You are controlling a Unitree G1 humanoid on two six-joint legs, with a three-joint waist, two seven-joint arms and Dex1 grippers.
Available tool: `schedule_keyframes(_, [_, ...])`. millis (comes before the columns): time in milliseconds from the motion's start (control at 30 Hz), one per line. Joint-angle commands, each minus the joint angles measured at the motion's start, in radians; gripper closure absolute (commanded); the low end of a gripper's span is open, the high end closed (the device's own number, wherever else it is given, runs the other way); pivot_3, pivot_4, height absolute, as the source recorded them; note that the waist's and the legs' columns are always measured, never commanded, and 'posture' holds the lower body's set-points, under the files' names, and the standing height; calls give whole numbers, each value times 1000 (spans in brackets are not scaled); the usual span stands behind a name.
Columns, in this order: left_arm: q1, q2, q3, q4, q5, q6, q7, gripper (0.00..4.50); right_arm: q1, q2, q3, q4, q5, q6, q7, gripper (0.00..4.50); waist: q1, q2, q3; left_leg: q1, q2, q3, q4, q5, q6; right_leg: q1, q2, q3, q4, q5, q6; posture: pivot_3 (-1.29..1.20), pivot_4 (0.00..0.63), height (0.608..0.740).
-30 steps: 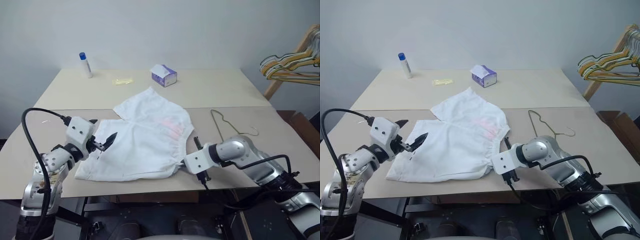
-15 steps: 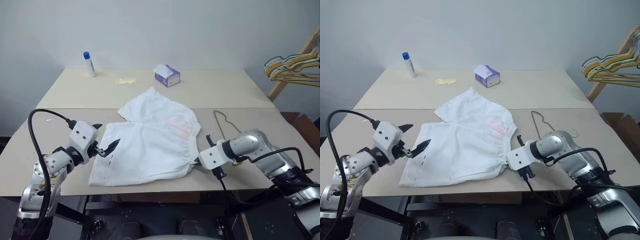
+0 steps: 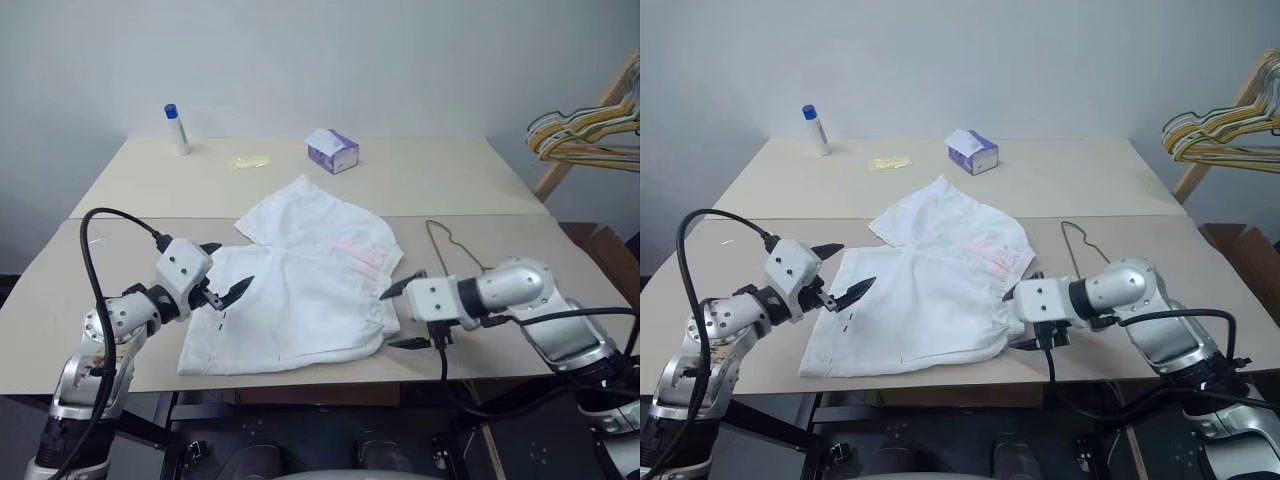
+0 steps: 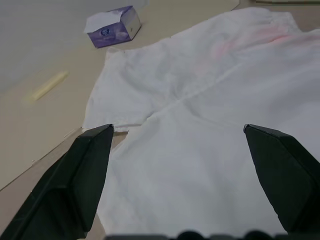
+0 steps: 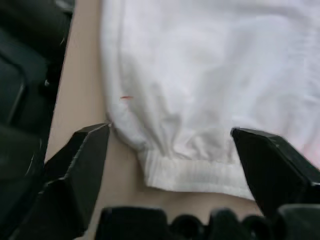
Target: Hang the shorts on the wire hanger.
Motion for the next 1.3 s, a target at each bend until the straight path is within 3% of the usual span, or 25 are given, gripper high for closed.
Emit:
schedule_keyframes(33, [-35,1,-4,-27,-69,-64,-85,0,-35,37,-112,-47,39,290,-147,28,-3,0,0,0,0,0,0,0,0,0,0,0,0,0,0,-77,0,740])
schedule_keyframes(267, [-74,22,-27,-92,-211,-112,-284,0,-124,211,-219,52,21,729,-468,28,-31,0,0,-2,0,1,0,0,0,-2,0,1,0,0,0,-111,0,740])
schedule_keyframes(367, [-106,23,-48,-80,-208,-143,-325,0,-155,292,-258,182,-19,766,-626,28,-41,0,0,-2,0,1,0,0,0,-2,0,1,0,0,0,-117,0,740])
schedule_keyframes(467, [-132,21,-68,-66,-202,-156,-345,0,-170,328,-275,281,-25,746,-690,28,-54,1,0,-3,-1,1,0,0,0,-2,0,2,0,0,0,-122,0,740])
schedule_keyframes(700, [-153,19,-96,-65,-211,-158,-378,0,-192,345,-261,469,-6,671,-711,28,-99,3,0,-3,-1,2,0,0,1,-2,0,4,0,1,2,-116,0,740])
schedule_keyframes(900, [-141,22,-91,-71,-212,-153,-382,0,-178,343,-210,492,-12,583,-685,28,-133,4,0,-2,-1,2,0,-1,2,-2,1,6,1,1,3,-111,0,740])
schedule_keyframes(1233, [-112,26,-94,-86,-197,-154,-368,0,-200,371,-181,556,8,639,-666,28,-139,4,0,-1,-1,0,0,-1,3,-2,1,10,1,1,4,-101,0,740])
schedule_keyframes(1300, [-110,26,-95,-88,-195,-152,-364,0,-204,375,-166,575,4,666,-659,616,-139,4,0,0,-1,0,0,-1,3,-2,1,11,1,1,5,-101,0,740])
